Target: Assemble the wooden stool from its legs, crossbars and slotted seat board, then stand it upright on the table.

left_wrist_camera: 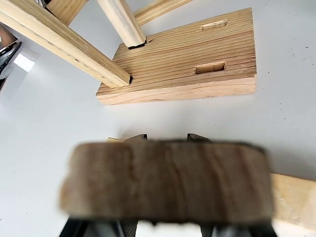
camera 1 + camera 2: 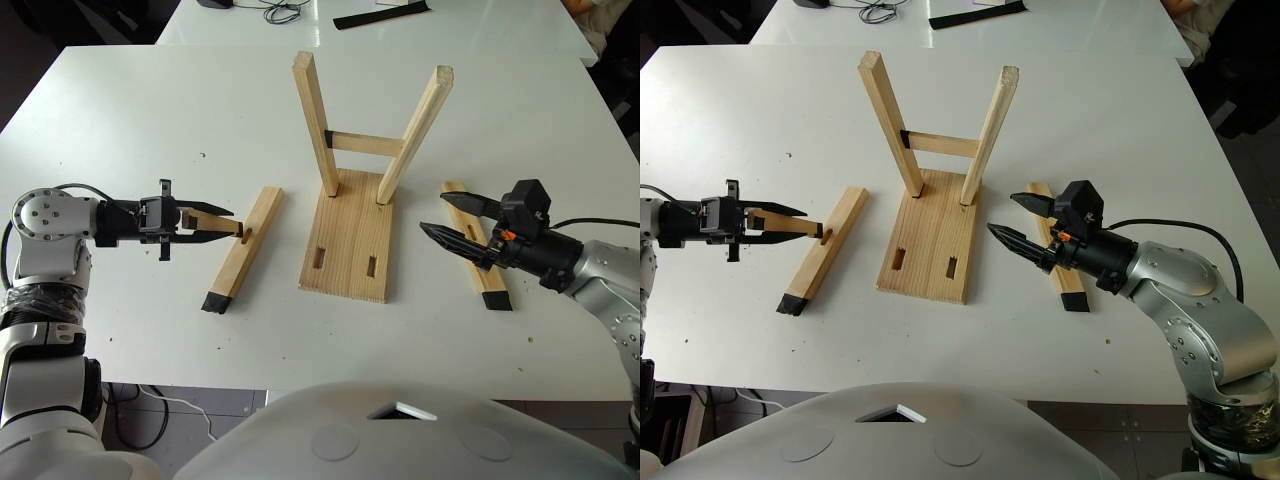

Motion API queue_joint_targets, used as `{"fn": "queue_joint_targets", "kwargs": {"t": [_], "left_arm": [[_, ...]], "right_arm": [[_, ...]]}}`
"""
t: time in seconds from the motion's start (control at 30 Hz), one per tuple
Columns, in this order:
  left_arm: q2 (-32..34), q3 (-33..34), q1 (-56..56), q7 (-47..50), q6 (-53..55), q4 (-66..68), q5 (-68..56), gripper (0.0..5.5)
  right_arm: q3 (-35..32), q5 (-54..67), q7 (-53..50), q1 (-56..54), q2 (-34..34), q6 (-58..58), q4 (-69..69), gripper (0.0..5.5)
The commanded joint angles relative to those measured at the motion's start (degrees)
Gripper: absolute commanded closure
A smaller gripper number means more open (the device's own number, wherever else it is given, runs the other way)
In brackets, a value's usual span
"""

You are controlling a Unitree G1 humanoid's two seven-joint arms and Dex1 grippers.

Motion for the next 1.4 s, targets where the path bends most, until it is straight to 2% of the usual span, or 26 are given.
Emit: {"fn": "queue_joint_targets", "kwargs": {"t": [0.03, 0.37, 0.63, 0.83, 1.03, 1.4], "left_arm": [[0.26, -0.27, -0.96, -0.34, 0.94, -0.10, 0.25, 4.19], [0.75, 0.42, -2.34, -0.30, 0.22, 1.93, 1.08, 4.19], [8.59, -1.78, 1.15, -0.73, -5.68, 6.70, 0.67, 4.19], [13.54, -7.65, 7.65, -0.73, -3.03, -1.93, -4.23, 4.19], [17.91, -9.85, 14.02, -0.74, 1.67, -10.61, -8.55, 4.19], [14.77, -6.28, 14.90, -0.49, 13.16, -21.50, -12.01, 4.19]], "right_arm": [[0.12, -0.42, 0.05, -0.05, -0.55, -0.38, -0.37, 2.37], [0.64, -0.70, -0.02, 0.00, -0.25, -0.68, -0.20, 2.37], [-0.39, -0.49, -0.66, 1.85, -0.12, -0.80, -1.30, 2.37], [-0.45, -0.67, -1.41, 2.23, 0.23, -1.07, -1.63, 2.37], [-0.04, -0.77, -1.57, 1.73, 0.04, -1.38, -1.28, 2.37], [0.94, -1.46, -1.62, 0.69, 0.04, -1.60, -0.67, 2.37]]}}
